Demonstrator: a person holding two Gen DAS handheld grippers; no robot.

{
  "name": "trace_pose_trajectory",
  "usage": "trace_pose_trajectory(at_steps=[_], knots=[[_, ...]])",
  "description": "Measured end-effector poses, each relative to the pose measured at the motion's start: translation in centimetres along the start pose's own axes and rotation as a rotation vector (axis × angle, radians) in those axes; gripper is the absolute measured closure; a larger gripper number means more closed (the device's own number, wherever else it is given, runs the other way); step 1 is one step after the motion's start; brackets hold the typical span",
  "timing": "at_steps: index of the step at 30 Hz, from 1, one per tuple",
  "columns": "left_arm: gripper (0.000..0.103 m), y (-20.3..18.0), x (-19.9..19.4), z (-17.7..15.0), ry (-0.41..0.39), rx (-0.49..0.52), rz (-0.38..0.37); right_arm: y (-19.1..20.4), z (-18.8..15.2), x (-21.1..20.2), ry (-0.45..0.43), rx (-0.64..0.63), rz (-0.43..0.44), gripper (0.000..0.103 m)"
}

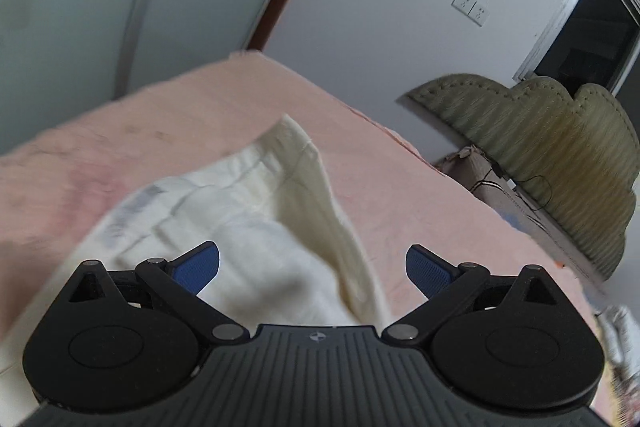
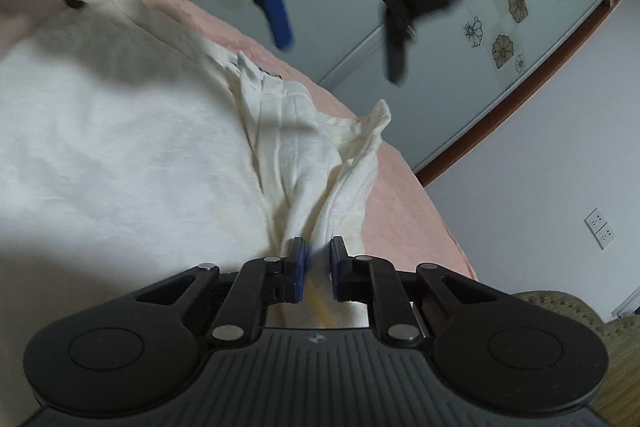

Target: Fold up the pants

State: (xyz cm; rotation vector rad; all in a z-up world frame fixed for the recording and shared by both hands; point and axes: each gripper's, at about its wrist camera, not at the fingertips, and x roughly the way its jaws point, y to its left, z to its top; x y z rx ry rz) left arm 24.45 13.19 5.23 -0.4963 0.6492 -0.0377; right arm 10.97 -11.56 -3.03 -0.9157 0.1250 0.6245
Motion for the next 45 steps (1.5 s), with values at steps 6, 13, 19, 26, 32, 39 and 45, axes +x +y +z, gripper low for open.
trace_pose_trajectory(at_steps=[6,13,19,26,32,39,45], knots=[[0.008,-0.9,6.6,4.0,0.089,-0.044,0.087,0.3,-0.2,-0.1,-0.002,0.012,-0.002,0.092],[0.097,-0.7,9.5,3.7,0.158,-0.038,0.137,0.1,0.0,-0.1,-0.017,0.086,-0.019,0.092],[0.1,-2.0,1.2,0.3,-0.06,0.123,0.153,-0.8,0.4,-0.9,-0.016,0.093,-0.134,0.086],[0.1,-0.8,-8.4,-4.2,-0.175,0.167,0.082,-2.0,-0.6,-2.2,0.055,0.074,-0.212,0.055],[0.1,2.9,-12.4,-7.7,-0.137,0.059,0.04,-2.6,-0.8,-4.1,0.116,0.138,-0.144,0.09],[0.1,7.3,-12.6,-8.9,-0.061,-0.099,0.05,2.0,-0.3,-7.6,0.142,0.105,-0.079,0.096],[0.1,7.8,-14.5,-9.7,-0.078,-0.038,0.083,4.7,0.5,-10.6,0.136,0.153,-0.005,0.096]])
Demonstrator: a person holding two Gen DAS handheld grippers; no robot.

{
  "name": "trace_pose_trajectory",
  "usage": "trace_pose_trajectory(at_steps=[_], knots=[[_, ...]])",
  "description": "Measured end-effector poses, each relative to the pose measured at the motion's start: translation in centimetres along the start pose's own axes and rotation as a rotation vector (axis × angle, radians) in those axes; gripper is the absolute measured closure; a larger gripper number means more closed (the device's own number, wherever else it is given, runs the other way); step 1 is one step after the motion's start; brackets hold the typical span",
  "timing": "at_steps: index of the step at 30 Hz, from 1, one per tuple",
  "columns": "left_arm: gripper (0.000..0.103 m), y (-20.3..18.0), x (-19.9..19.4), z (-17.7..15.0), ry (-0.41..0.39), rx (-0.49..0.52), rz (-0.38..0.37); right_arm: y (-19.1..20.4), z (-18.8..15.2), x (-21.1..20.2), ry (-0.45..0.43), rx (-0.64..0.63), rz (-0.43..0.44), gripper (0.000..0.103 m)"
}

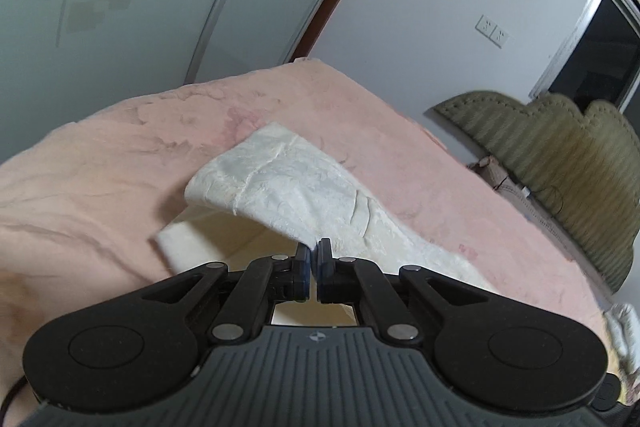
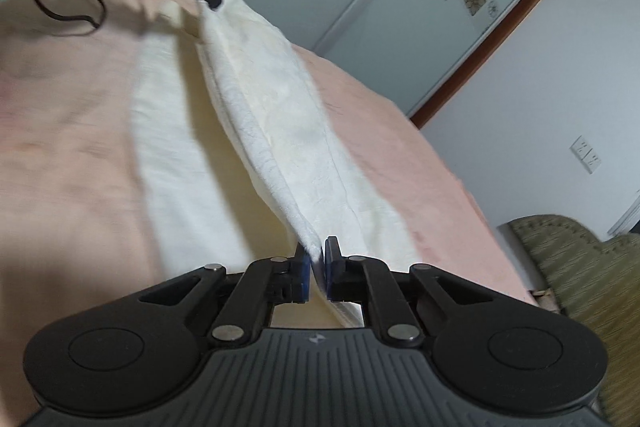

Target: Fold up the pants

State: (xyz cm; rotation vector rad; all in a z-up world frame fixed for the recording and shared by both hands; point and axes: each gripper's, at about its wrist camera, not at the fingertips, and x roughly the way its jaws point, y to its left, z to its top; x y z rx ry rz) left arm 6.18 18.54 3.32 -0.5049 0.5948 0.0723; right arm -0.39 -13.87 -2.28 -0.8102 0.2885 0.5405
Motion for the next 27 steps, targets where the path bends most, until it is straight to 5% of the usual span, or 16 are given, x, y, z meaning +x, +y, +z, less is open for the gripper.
trace_pose_trajectory(at_steps=[14,18,22,27], knots=[[0.099,0.7,0.1,-2.3,0.089,0.055,0.08,1.6,-0.5,-1.3,0.029,0.092,0.069,0.096],[0.09,0.9,1.0,-2.8,0.121,0.057,0.116,1.1,-0.7,-0.7,0.044,0.189,0.089,0.096],[0.072,0.1,-0.4,-2.6,0.091,0.113,0.163,0.6,-0.6,-0.8,0.063,0.245,0.098,0.094],[0.072,-0.9,-3.6,-2.0,-0.005,0.162,0.204,-1.8,-1.7,-4.4,0.039,0.373,0.149,0.092]])
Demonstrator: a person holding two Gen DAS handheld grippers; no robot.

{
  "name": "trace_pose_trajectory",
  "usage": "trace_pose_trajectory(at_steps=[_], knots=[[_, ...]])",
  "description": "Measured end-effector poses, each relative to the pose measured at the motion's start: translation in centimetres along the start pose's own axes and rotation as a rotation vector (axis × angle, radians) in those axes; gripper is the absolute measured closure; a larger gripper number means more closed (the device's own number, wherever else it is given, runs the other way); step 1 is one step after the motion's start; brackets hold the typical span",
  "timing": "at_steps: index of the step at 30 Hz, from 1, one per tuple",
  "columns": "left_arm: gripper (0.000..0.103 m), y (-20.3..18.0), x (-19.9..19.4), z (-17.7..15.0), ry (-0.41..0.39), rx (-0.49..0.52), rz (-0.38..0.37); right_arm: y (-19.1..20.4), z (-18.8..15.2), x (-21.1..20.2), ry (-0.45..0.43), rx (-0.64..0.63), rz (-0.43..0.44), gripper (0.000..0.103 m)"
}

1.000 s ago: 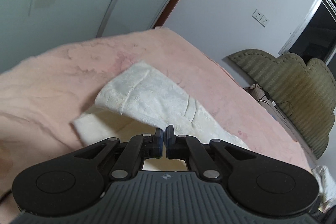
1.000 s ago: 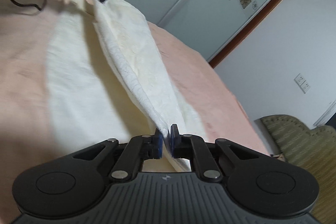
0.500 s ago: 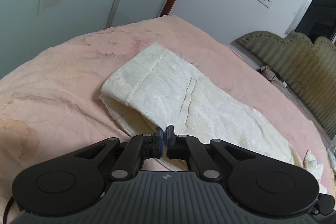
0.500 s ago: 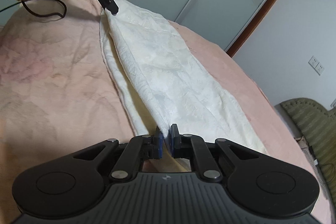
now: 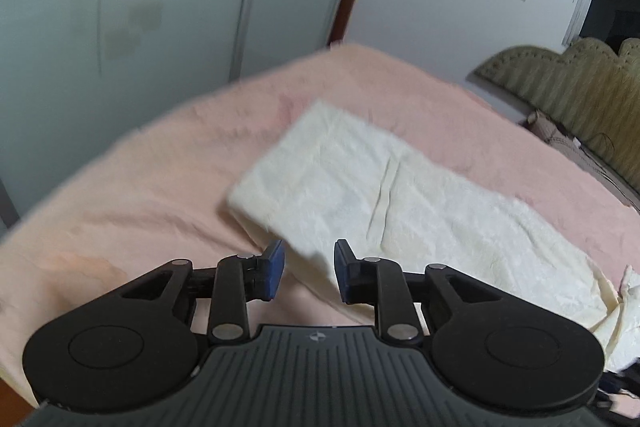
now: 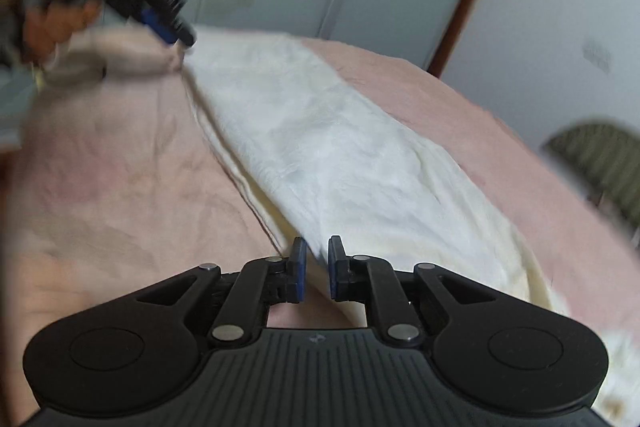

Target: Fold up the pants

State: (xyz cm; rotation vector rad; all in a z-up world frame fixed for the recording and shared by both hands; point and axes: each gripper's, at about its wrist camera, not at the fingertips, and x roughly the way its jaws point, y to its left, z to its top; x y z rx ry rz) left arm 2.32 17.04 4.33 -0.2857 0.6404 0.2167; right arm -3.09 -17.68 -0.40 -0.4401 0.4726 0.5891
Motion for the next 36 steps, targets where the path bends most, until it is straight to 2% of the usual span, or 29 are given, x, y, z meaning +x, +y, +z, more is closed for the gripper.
trace_pose_trajectory(at_steps=[2,3,7,9,10,11,13,17,19,21,22,23,24,26,28,30,33,34,36], knots=[[0.072,-1.0,-0.7,0.4,-0.031,0.037,-0.006,-2.5,-0.9,-1.8,-0.012,0.136,-0.04,0.092],[0.072,-1.7,-0.7,0.5,-0.03,0.055,-0.038,-3.9,-1.6,-2.5,-0.015,0.199,-0.084,0.092],[0.069,-6.7,1.1,0.3,0.058,0.165,-0.247,-9.5,-5.8,-4.8,0.037,0.485,-0.297,0.092],[0.066,-10.0,2.0,-0.6,0.117,0.232,-0.374,-11.8,-8.6,-5.6,0.099,0.636,-0.344,0.092],[0.064,-11.8,2.3,-1.1,0.144,0.267,-0.434,-12.4,-9.9,-5.8,0.14,0.684,-0.364,0.092],[0.063,-13.5,2.5,-1.7,0.166,0.309,-0.491,-12.6,-10.9,-6.2,0.141,0.704,-0.371,0.092],[0.058,-17.0,2.5,-3.1,0.19,0.41,-0.584,-12.7,-11.8,-7.5,0.093,0.778,-0.366,0.091],[0.047,-22.9,1.8,-6.2,0.163,0.608,-0.704,-15.0,-11.0,-8.8,0.007,0.843,-0.454,0.091],[0.045,-25.0,1.6,-8.3,0.131,0.705,-0.719,-17.5,-9.8,-8.7,-0.058,0.859,-0.461,0.086],[0.045,-26.5,1.7,-9.8,0.107,0.771,-0.718,-20.6,-8.4,-7.6,-0.096,0.879,-0.477,0.066],[0.045,-27.1,2.0,-10.6,0.102,0.797,-0.712,-21.9,-7.7,-6.9,-0.1,0.882,-0.487,0.044],[0.045,-27.8,2.5,-11.3,0.097,0.82,-0.696,-23.6,-7.0,-6.3,-0.108,0.883,-0.504,0.028],[0.046,-28.1,2.7,-11.9,0.091,0.841,-0.681,-25.0,-6.4,-5.3,-0.112,0.886,-0.52,0.027],[0.054,-28.5,3.2,-13.0,0.072,0.877,-0.651,-28.1,-6.1,-3.3,-0.071,0.891,-0.545,0.027],[0.06,-28.8,3.3,-13.8,0.033,0.909,-0.635,-31.2,-6.1,-0.7,0.012,0.905,-0.576,0.027],[0.062,-29.1,3.0,-14.2,-0.006,0.932,-0.63,-33.7,-6.6,2.2,0.129,0.907,-0.622,0.027],[0.062,-29.4,3.0,-14.4,-0.034,0.94,-0.637,-35.6,-7.8,5.7,0.294,0.917,-0.659,0.027],[0.062,-29.2,3.1,-14.5,-0.036,0.937,-0.64,-35.8,-8.3,6.5,0.322,0.92,-0.656,0.026],[0.062,-29.1,3.2,-14.6,-0.038,0.927,-0.649,-35.3,-8.5,7.0,0.323,0.869,-0.657,0.029]])
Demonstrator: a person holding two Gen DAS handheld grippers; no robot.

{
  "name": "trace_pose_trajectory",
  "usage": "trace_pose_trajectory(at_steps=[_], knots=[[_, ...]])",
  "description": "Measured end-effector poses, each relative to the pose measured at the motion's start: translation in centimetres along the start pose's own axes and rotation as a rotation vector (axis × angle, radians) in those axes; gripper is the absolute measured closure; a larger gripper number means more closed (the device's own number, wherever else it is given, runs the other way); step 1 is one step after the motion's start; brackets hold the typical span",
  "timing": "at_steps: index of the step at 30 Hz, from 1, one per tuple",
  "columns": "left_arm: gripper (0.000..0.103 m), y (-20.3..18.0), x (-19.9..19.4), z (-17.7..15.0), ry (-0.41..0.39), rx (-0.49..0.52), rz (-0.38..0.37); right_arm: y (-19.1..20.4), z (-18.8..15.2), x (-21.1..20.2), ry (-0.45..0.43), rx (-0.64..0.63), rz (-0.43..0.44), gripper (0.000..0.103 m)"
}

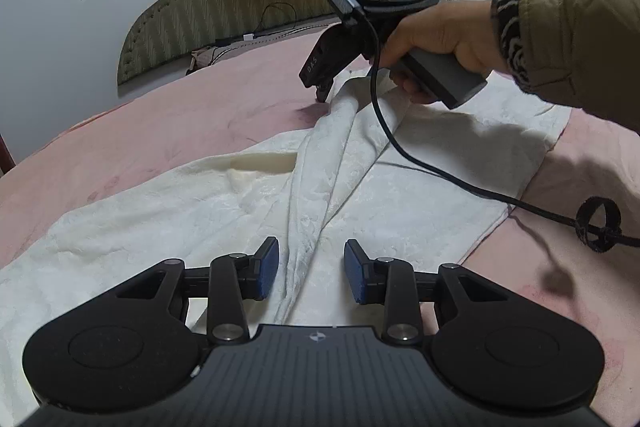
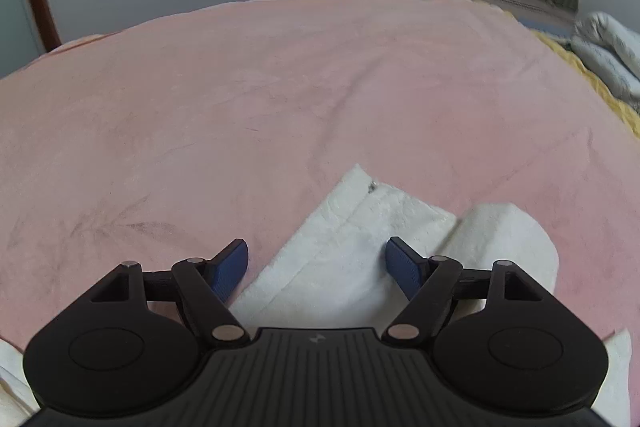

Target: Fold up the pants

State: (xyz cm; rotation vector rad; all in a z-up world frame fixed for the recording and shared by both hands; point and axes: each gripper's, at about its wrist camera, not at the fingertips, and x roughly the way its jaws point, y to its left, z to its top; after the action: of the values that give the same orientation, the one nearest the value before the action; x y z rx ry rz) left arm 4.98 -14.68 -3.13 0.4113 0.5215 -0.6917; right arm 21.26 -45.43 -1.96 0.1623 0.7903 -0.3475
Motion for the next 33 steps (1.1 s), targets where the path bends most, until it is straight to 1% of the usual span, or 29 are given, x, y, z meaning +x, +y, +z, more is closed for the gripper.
trace_pose_trajectory(at_steps=[1,2,4,5,7,9,13,17,21,24,25,26,28,30,32,33], knots=[[0.063,0.1,0.1,0.0,-0.002,-0.003,-0.003,0.2,-0.1,0.0,-0.008,-0.025,0.0,0.046],[0.064,0.3,0.3,0.1,-0.003,-0.008,-0.005,0.3,-0.1,-0.2,-0.014,-0.034,0.005,0.068],[0.073,0.4,0.6,0.2,-0.003,-0.012,-0.002,0.1,-0.2,-0.7,-0.028,-0.018,0.001,0.087],[0.076,0.4,0.6,0.3,-0.003,-0.012,0.002,-0.2,-0.2,-1.1,-0.039,0.002,0.011,0.089],[0.087,0.6,0.7,0.5,-0.001,-0.01,0.012,-1.4,-0.6,-2.2,-0.076,0.075,0.045,0.093],[0.092,0.6,0.6,0.4,0.002,-0.014,0.025,-3.3,-1.3,-3.9,-0.127,0.157,0.091,0.095],[0.096,0.7,0.4,0.6,0.005,-0.018,0.021,-8.1,-3.8,-8.0,-0.222,0.342,0.199,0.096],[0.099,-0.1,0.3,0.6,0.01,0.015,0.024,-13.2,-7.4,-11.8,-0.279,0.509,0.285,0.097],[0.098,-1.1,0.3,0.8,0.009,0.062,0.041,-17.4,-11.6,-14.4,-0.313,0.639,0.319,0.097],[0.096,-1.5,0.9,0.8,0.026,0.075,0.045,-19.5,-14.8,-14.8,-0.289,0.723,0.331,0.097],[0.088,-1.6,1.1,0.8,0.032,0.078,0.048,-20.1,-15.7,-14.6,-0.27,0.741,0.324,0.097],[0.087,-1.8,1.3,0.8,0.033,0.084,0.052,-20.5,-16.3,-14.2,-0.253,0.762,0.326,0.096],[0.087,-2.1,1.5,1.0,0.03,0.103,0.062,-21.4,-17.5,-13.2,-0.225,0.832,0.363,0.096],[0.087,-2.5,1.6,1.1,0.028,0.122,0.074,-22.0,-18.0,-12.3,-0.203,0.891,0.391,0.093],[0.086,-2.8,1.8,1.1,0.026,0.137,0.083,-22.1,-17.8,-11.5,-0.164,0.911,0.391,0.092],[0.085,-2.9,1.9,1.1,0.025,0.145,0.09,-21.9,-17.8,-11.4,-0.166,0.911,0.399,0.092]])
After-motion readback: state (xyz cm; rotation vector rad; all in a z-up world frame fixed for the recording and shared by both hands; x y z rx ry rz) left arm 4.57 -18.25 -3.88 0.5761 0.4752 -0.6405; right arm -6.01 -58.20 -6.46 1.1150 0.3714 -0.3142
